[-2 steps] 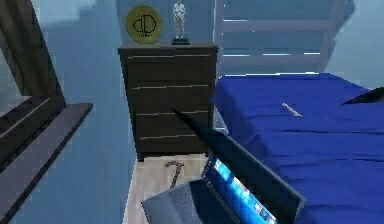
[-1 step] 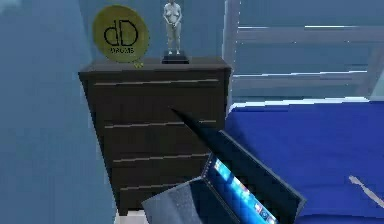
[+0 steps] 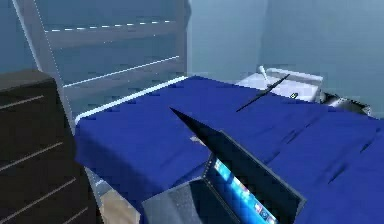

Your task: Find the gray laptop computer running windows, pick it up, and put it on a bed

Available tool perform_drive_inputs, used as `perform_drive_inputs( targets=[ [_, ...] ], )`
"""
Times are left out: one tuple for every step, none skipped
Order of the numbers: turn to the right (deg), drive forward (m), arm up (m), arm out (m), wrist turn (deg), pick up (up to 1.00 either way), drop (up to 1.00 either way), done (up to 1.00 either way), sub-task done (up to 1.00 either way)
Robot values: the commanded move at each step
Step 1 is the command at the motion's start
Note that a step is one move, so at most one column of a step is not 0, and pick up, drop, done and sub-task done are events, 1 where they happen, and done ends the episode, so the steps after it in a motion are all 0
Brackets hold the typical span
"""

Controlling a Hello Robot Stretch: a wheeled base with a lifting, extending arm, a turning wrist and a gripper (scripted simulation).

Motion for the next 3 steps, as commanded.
perform_drive_inputs(
  targets=[
    [27.0,0.0,0.0,0.0,0.0,0.0,0.0,0.0,0.0],
    [-45.0,0.0,0.0,0.0,0.0,0.0,0.0,0.0,0.0],
    [-9.0,0.0,0.0,0.0,0.0,0.0,0.0,0.0,0.0]
  ],
)
